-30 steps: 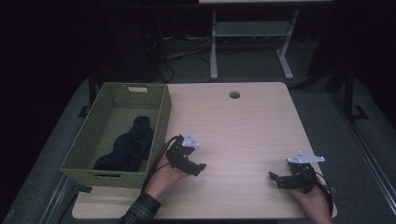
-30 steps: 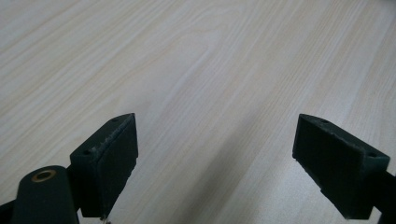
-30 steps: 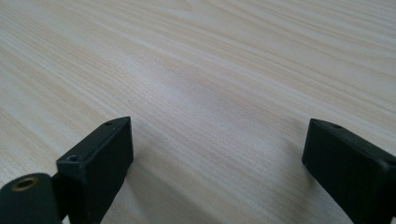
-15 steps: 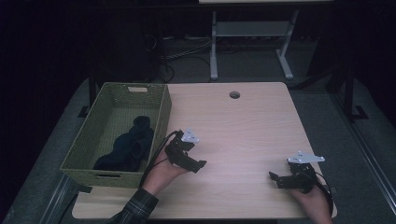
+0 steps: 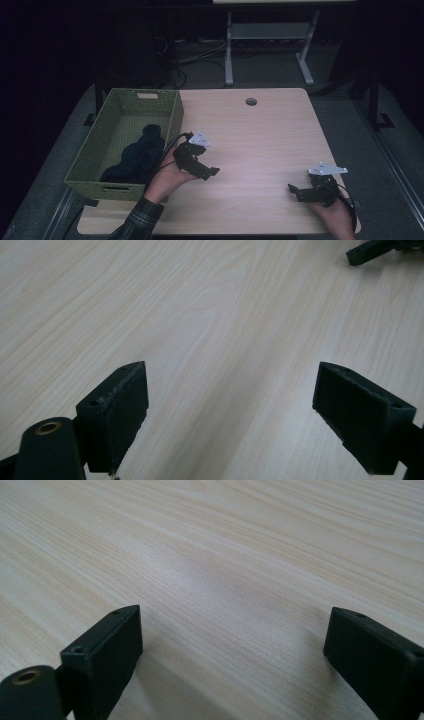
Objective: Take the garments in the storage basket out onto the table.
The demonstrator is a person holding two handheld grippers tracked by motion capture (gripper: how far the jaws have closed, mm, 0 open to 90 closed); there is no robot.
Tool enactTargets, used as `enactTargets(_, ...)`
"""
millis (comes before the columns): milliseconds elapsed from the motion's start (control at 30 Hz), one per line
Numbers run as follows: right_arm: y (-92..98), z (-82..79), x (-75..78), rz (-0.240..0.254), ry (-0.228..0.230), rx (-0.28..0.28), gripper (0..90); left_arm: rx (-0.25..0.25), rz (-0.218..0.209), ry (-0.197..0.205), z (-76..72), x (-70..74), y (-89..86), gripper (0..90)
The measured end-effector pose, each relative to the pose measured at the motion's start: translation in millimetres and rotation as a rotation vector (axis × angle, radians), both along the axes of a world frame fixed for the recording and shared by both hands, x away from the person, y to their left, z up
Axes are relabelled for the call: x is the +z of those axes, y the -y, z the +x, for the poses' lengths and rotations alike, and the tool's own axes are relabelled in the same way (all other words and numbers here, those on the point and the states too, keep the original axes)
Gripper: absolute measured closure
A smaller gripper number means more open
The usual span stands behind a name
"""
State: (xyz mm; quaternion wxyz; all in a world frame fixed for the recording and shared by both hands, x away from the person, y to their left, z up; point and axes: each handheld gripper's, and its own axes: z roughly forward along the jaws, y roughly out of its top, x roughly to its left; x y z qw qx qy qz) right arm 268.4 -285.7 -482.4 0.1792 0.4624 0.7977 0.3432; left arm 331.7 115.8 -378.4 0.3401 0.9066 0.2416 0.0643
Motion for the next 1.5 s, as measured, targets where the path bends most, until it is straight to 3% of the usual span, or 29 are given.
enactTargets(167, 0.1, 0.0, 0.0, -0.001, 0.001, 0.001, 8.4, -0.007, -0.016, -0.009, 2.6, 4.1, -3.1, 14.8)
enactTargets(233, 0.2, 0.1, -0.1, -0.001, 0.002, 0.002, 8.4, -0.016, 0.009, -0.010, 4.2, 7.2, -3.8, 14.8)
enactTargets(567, 0.1, 0.1, -0.3, -0.002, 0.006, 0.000, 8.5, 0.003, -0.028, -0.013, 4.2, 23.4, -18.7, 15.2)
enactTargets(1067, 0.2, 0.1, -0.1, -0.002, 0.003, 0.002, 8.5, 0.017, -0.018, -0.003, 1.5, 40.5, -38.4, 15.1)
enactTargets(1500, 0.1, -0.1, 0.0, -0.001, 0.003, 0.001, 8.5, 0.078, -0.024, 0.029, -1.3, 54.8, -60.7, 15.1)
